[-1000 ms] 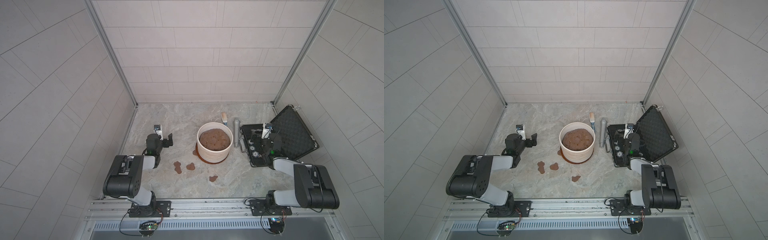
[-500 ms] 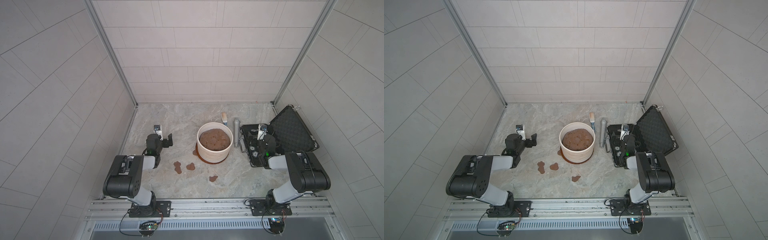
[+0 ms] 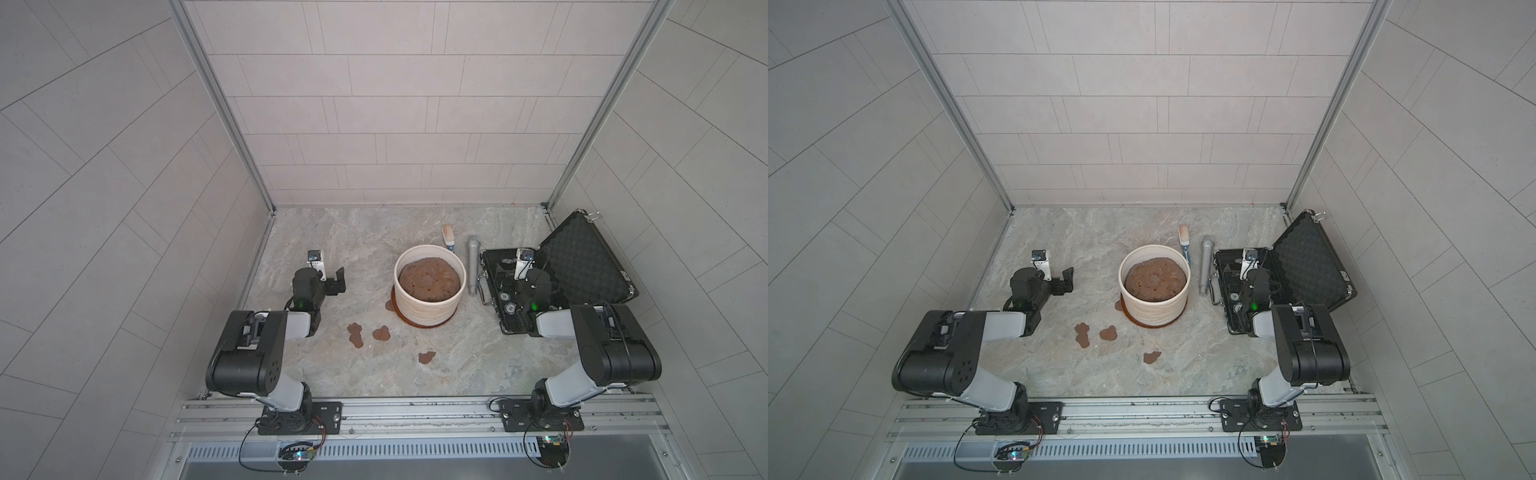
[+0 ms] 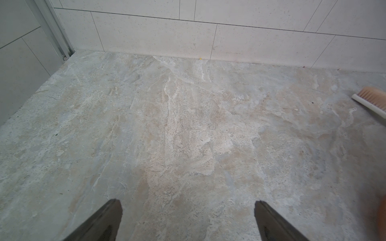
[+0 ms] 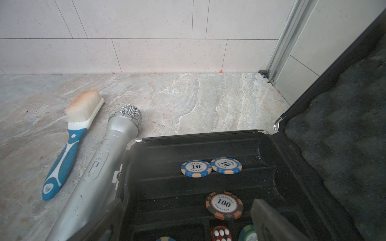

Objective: Scrub the dried mud off the ceramic pot
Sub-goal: Reset both arms

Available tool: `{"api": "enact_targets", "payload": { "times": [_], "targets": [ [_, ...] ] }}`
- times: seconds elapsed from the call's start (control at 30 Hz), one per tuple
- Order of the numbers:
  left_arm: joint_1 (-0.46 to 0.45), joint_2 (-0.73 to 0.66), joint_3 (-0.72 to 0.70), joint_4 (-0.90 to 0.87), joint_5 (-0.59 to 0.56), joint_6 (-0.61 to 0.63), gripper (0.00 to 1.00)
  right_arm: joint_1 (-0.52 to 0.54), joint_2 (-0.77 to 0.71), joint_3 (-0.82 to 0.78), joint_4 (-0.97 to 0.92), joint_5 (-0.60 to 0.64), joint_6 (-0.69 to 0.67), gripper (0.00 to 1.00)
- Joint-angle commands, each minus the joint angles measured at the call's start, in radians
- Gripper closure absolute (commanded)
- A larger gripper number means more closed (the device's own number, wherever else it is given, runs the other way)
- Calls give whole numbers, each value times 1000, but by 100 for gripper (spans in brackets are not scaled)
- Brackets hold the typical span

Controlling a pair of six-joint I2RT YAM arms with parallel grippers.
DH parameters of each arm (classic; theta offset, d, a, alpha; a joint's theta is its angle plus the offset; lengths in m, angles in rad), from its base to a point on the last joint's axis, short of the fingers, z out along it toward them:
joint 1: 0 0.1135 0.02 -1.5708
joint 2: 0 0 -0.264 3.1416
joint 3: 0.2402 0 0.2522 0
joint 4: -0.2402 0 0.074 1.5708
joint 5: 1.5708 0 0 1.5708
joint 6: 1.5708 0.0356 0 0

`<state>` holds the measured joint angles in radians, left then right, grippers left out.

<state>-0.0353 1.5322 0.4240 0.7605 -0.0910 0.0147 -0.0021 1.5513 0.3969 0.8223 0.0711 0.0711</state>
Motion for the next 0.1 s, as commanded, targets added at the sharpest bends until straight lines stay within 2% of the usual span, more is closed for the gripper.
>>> {"api": "enact_targets", "payload": {
  "times": [0.0, 0.07],
  "targets": [
    [-3, -4, 9, -6, 2, -7, 0, 2, -10, 13, -6, 6, 3, 0],
    [-3, -4, 9, -6, 2, -7, 0, 2, -12, 12, -5, 6, 3, 0]
  ]
}}
